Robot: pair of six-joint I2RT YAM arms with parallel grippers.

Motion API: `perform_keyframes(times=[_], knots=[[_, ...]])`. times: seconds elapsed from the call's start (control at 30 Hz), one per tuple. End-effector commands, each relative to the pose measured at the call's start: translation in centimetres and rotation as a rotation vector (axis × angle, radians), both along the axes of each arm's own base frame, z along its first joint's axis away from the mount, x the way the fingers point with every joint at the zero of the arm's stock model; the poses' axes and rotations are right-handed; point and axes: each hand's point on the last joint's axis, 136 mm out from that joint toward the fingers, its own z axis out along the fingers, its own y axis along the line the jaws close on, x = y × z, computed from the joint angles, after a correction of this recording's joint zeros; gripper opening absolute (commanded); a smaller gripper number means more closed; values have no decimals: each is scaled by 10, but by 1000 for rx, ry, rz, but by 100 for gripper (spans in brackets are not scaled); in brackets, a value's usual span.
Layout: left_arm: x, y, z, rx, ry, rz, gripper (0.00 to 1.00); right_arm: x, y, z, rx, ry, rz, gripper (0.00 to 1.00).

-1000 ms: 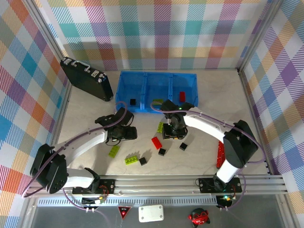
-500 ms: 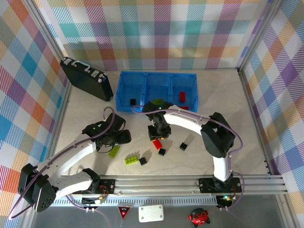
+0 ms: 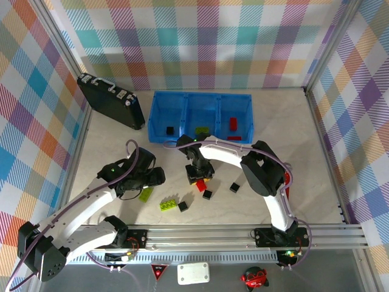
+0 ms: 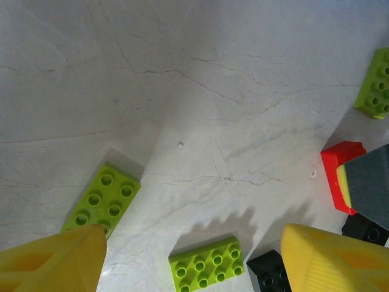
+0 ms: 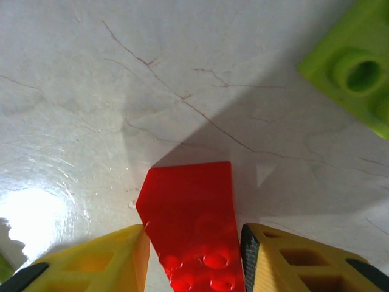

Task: Sort the legos into containers by color
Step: Pick up the lego from the bottom-center of the table.

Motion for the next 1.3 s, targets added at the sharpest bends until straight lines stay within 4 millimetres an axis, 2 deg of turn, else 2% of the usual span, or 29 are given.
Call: perform_keyframes(times=[0.0, 0.23, 0.77, 1.03, 1.27], knots=[[-10, 13, -10, 34, 36, 38, 76, -4, 4, -2, -15, 14, 28, 45], [-12, 16, -10, 39, 32, 44, 76, -4, 4, -5, -23, 15, 33, 40], [-12, 17, -7, 41, 31, 45, 76, 3, 2, 10, -31, -29, 36, 35], [-11, 15, -8, 42, 36, 43, 76, 14, -11, 21, -70, -73, 42, 35], [-9, 12, -10, 33, 42, 38, 76, 29, -37, 33, -83, -96, 1, 35]])
